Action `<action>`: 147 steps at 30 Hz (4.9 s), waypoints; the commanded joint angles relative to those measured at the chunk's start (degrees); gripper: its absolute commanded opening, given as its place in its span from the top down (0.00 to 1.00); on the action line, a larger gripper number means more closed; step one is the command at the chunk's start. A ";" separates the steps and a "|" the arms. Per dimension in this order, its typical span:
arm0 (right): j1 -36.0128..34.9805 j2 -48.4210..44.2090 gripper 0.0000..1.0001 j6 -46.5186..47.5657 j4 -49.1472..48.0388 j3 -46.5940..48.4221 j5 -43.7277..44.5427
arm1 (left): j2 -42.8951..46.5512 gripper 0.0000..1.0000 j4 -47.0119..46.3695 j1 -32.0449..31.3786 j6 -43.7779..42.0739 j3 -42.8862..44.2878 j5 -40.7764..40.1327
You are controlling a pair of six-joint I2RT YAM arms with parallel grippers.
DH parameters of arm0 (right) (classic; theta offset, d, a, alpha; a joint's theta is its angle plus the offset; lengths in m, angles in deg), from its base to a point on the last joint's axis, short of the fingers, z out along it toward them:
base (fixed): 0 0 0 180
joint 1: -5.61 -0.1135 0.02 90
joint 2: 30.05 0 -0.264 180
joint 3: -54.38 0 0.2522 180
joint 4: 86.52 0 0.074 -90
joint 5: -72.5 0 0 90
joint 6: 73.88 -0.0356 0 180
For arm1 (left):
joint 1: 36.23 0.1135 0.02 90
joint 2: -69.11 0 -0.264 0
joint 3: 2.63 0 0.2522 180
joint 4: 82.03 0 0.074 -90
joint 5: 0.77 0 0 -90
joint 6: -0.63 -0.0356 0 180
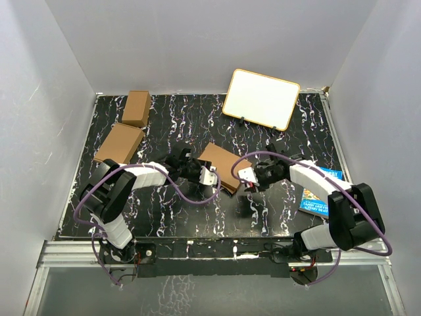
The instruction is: Fold the paper box
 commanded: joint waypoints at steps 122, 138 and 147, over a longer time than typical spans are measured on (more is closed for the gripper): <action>17.60 27.62 0.69 -83.85 -29.51 13.04 -8.23 | -5.28 0.73 -21.23 -18.99 32.40 2.07 -8.43; 18.15 17.27 0.44 -71.18 -23.11 14.92 -3.81 | 25.79 0.04 -5.40 -10.71 84.11 -7.13 -32.38; 7.67 11.16 0.69 -56.82 -30.61 14.82 10.96 | 33.59 1.00 3.16 -6.55 121.19 -16.09 -30.29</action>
